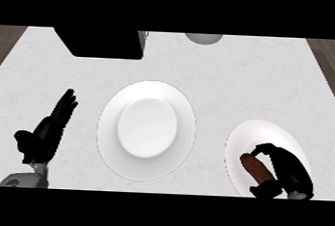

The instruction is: Pick the sweet potato from the plate and place it in the plate

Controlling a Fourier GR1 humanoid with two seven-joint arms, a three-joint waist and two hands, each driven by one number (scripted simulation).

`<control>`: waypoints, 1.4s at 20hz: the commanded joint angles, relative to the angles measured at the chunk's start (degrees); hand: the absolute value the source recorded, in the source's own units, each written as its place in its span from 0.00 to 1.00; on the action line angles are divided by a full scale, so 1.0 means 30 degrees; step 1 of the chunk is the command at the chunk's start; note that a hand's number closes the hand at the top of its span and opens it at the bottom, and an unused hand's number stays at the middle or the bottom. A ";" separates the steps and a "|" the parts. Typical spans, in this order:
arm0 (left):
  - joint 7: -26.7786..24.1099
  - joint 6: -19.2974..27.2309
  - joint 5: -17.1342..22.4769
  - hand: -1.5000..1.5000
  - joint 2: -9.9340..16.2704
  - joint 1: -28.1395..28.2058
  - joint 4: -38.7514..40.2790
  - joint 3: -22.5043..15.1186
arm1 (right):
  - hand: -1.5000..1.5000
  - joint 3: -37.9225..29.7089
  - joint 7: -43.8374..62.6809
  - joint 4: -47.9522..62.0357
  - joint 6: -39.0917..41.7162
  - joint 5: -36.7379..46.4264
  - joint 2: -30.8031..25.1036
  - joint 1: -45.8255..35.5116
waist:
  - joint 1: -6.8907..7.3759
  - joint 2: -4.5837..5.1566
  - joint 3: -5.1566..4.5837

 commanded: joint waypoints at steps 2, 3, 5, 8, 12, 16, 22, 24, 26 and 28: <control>0.0141 -0.0225 -0.0006 0.50 0.0041 -0.0714 0.0640 0.0450 | 1.00 0.0671 -0.1748 0.2789 -0.1441 0.1049 0.1566 -0.0639 | 0.0053 0.0166 0.0230; 0.0073 -0.0708 0.0152 0.50 0.0508 -0.0283 0.0082 0.0671 | 1.00 0.0052 -0.1394 -0.0269 0.0341 0.0091 0.0083 0.0623 | -0.0033 0.0126 0.0221; 0.1464 0.0141 -0.0304 0.50 -0.0311 0.1032 -0.2596 -0.0223 | 1.00 0.0462 -0.1141 0.0471 -0.0695 0.1144 0.1166 -0.0079 | 0.0099 0.0108 0.0232; 0.0503 -0.0464 -0.0078 0.50 -0.0004 0.1284 -0.1540 0.0282 | 1.00 0.0449 -0.1845 -0.0690 -0.3199 0.2154 0.1010 0.3158 | -0.0062 0.0096 0.0227; 0.0399 -0.0333 0.0074 0.50 -0.0107 0.0304 -0.0564 0.0747 | 1.00 0.0829 -0.1350 -0.3645 -0.5648 0.3816 0.0862 0.6663 | -0.0227 0.0088 0.0217; 0.0341 -0.0979 0.0310 0.50 0.0425 0.0830 -0.0947 0.0977 | 1.00 0.2057 -0.1546 -0.5947 -0.8893 0.6813 0.1248 0.8673 | -0.0229 0.0054 0.0214; 0.0390 -0.0536 -0.0212 0.50 -0.0102 0.0625 -0.0608 0.0765 | 1.00 0.4200 -0.0033 -1.1584 -0.7908 0.9325 0.1197 1.0617 | -0.0149 0.0096 0.0207; 0.0388 -0.0868 0.0169 0.50 0.0254 -0.0815 0.0648 0.1454 | 1.00 0.5000 -0.0763 -1.0945 -0.9454 1.0213 0.1588 1.1148 | -0.0207 0.0119 0.0213; 0.0832 -0.0962 0.0095 0.50 0.0176 0.0873 -0.1273 0.0926 | 1.00 0.5222 -0.0328 -1.4833 -0.8845 1.0898 0.0409 1.3117 | -0.0196 0.0049 0.0208; 0.0636 -0.0609 -0.0023 0.50 -0.0198 0.0276 -0.0537 0.0954 | 1.00 0.6923 0.0303 -1.5692 -0.9024 1.3346 0.1610 1.2964 | -0.0280 0.0069 0.0190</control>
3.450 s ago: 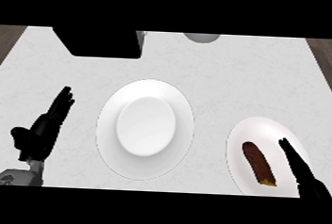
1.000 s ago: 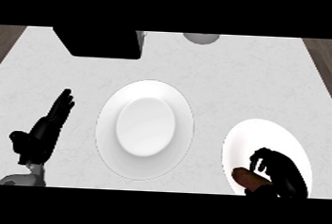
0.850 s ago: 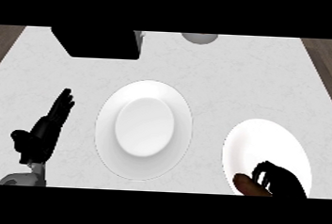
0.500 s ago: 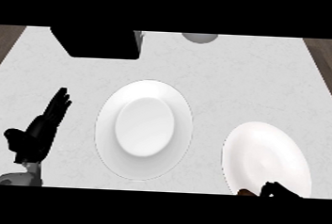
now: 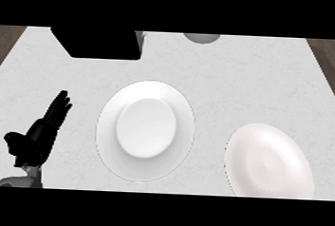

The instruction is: Pick the sweet potato from the plate and place it in the plate

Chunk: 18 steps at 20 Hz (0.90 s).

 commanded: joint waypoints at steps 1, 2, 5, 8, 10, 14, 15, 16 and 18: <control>-0.0779 0.0363 -0.0538 0.50 -0.0521 -0.0188 0.0508 -0.0314 | 1.00 0.1742 0.0877 -0.3667 0.0449 0.2989 0.0413 0.0693 | -0.0040 0.0024 -0.0016; 0.0176 0.0026 -0.0097 0.50 -0.0114 0.0340 -0.0985 -0.0136 | 1.00 0.0867 0.0084 -0.2687 -0.0813 0.2071 0.0250 0.0066 | 0.0143 -0.0001 0.0021; 0.0337 -0.0007 -0.0027 0.50 0.0136 -0.1030 0.0359 0.0418 | 1.00 0.2331 0.0691 -0.3977 -0.0324 0.4536 0.0824 0.0193 | 0.0046 0.0032 0.0011; -0.0164 0.0277 -0.0712 0.50 -0.0808 0.0435 -0.0671 -0.0680 | 1.00 0.2900 0.1546 -0.5091 0.2775 0.4422 0.1977 -0.2337 | 0.0321 0.0075 0.0014; -0.0208 -0.0290 -0.0256 0.50 -0.0042 -0.1000 0.0851 0.0322 | 1.00 0.4297 0.2378 -0.4628 0.4446 0.5869 0.3246 -0.3577 | 0.0260 0.0096 0.0006; -0.1500 0.0442 -0.1333 0.50 -0.0919 -0.0548 0.1446 -0.0402 | 1.00 0.5550 0.4083 -0.2891 0.6704 0.6943 0.5655 -0.7300 | 0.0332 0.0113 -0.0004; -0.0231 0.0026 -0.0761 0.50 -0.0807 -0.0487 0.0448 -0.0381 | 1.00 0.3900 0.4416 -0.1401 0.6688 0.5545 0.5679 -0.9420 | 0.0483 0.0139 0.0009; -0.0592 -0.0682 -0.0125 0.50 -0.0143 -0.0186 0.0523 0.0496 | 1.00 0.5066 0.4393 -0.2379 0.7001 0.6362 0.5699 -0.8032 | 0.0298 0.0071 0.0016; 0.0357 0.0233 -0.0943 0.50 -0.0849 -0.1197 0.0428 -0.0422 | 1.00 0.4929 0.6803 -0.0166 0.7924 0.5040 0.5726 -1.2225 | 0.0551 0.0167 0.0005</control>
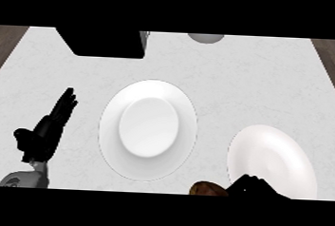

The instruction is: Pick the sweet potato from the plate and place it in the plate

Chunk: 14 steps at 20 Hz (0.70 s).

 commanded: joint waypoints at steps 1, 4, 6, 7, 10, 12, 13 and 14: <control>0.1143 -0.0690 0.0628 0.50 0.0784 -0.0280 -0.0758 0.0630 | 1.00 -0.0378 0.1690 0.1921 0.1633 -0.1822 0.0662 -0.4144 | 0.0118 0.0012 0.0017; -0.0299 -0.0275 -0.0054 0.50 0.0130 0.0445 -0.0153 0.0186 | 1.00 -0.0907 0.4287 0.4947 0.0820 -0.3719 0.0680 -0.7968 | 0.0209 0.0039 0.0010; 0.0588 0.0191 -0.0327 0.50 -0.0390 -0.0284 -0.0491 -0.0262 | 1.00 -0.1925 0.4048 0.5665 0.0589 -0.5913 0.0686 -0.9617 | 0.0158 0.0039 0.0020; 0.0461 0.0248 -0.0437 0.50 -0.0431 0.0067 -0.0636 -0.0286 | 1.00 -0.0400 0.5155 0.7662 -0.0936 -0.5279 0.0689 -0.9693 | 0.0131 0.0007 0.0020; -0.0821 -0.0056 -0.0563 0.50 -0.0414 0.0372 0.0208 -0.0212 | 1.00 -0.0324 0.5531 1.0913 -0.3324 -0.6391 0.0693 -1.1978 | 0.0187 0.0030 0.0016; -0.0531 0.0001 -0.0617 0.50 -0.0525 0.0103 0.0234 -0.0315 | 1.00 0.0094 0.6622 1.3444 -0.4574 -0.7367 0.0694 -1.3931 | 0.0338 0.0050 0.0016; -0.0234 -0.0083 -0.0571 0.50 -0.0412 0.0478 -0.0369 -0.0290 | 1.00 0.0108 0.7287 1.3458 -0.4328 -0.8167 0.0694 -1.4979 | 0.0272 0.0006 0.0020; -0.0109 -0.0283 -0.0170 0.50 -0.0288 -0.0515 0.0364 0.0126 | 1.00 -0.0548 0.6550 1.5147 -0.5619 -0.8701 0.0695 -1.5603 | 0.0298 0.0051 0.0019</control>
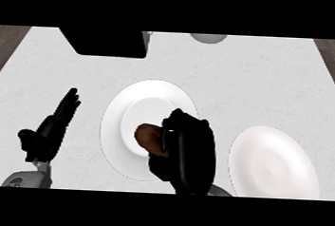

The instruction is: Pick the sweet potato from the plate and place it in the plate

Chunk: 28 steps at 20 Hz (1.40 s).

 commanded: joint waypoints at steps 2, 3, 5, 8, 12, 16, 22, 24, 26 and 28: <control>-0.0194 -0.0343 0.0013 0.50 0.0314 0.0776 -0.0790 0.0088 | 1.00 0.0661 0.2550 0.5086 -0.2940 -0.2719 0.0040 -0.4830 | 0.0310 -0.0006 0.0003; 0.0124 0.0093 -0.0243 0.50 -0.0096 -0.0364 0.0233 -0.0018 | 1.00 -0.0442 0.0563 0.6725 -0.4168 -0.3579 0.0040 -0.4662 | 0.0151 0.0050 0.0006; 0.0656 -0.0583 0.0422 0.50 0.0683 -0.0648 -0.0073 0.0619 | 1.00 -0.0193 0.1505 0.6194 -0.6031 -0.3726 0.0040 -0.4663 | 0.0231 0.0044 0.0014; 0.0404 -0.0204 -0.0072 0.50 -0.0278 0.0030 -0.0461 -0.0330 | 0.00 0.0478 0.3724 0.7104 -0.8767 -0.3608 0.0039 -0.5117 | 0.0620 0.0048 0.0014; 0.0857 -0.0046 0.0012 0.50 -0.0203 -0.0516 -0.0369 -0.0039 | 0.00 0.0269 0.3611 0.9175 -0.9046 -0.5419 0.0036 -0.5745 | 0.0323 0.0023 0.0012; 0.1101 -0.0037 -0.0165 0.50 -0.0086 -0.0819 -0.0211 -0.0073 | 0.00 0.0082 0.3116 1.0169 -1.1351 -0.6812 0.0035 -0.6149 | 0.0390 0.0037 0.0019; 0.0207 -0.0096 -0.0046 0.50 -0.0133 -0.0267 -0.0091 0.0145 | 0.00 -0.0964 0.0470 0.9035 -1.6853 -0.6562 0.0036 -0.3968 | 0.0009 0.0028 0.0043; 0.0099 0.0130 -0.0387 0.50 -0.0030 0.0174 -0.0045 0.0132 | 0.00 -0.2019 0.0635 0.7897 -1.6694 -0.7016 0.0037 -0.4365 | -0.0158 -0.0057 0.0033; 0.0303 -0.0150 0.0122 0.50 0.0253 0.0027 -0.0241 0.0585 | 0.00 -0.1866 -0.0797 0.6425 -1.7942 -0.7715 0.0037 -0.2371 | -0.0361 -0.0081 0.0051; -0.0589 0.0124 -0.0050 0.50 0.0037 0.0375 0.0359 0.0701 | 0.00 -0.1245 -0.2227 0.4320 -1.8501 -0.8980 -0.0806 -0.0358 | -0.0526 -0.0076 0.0049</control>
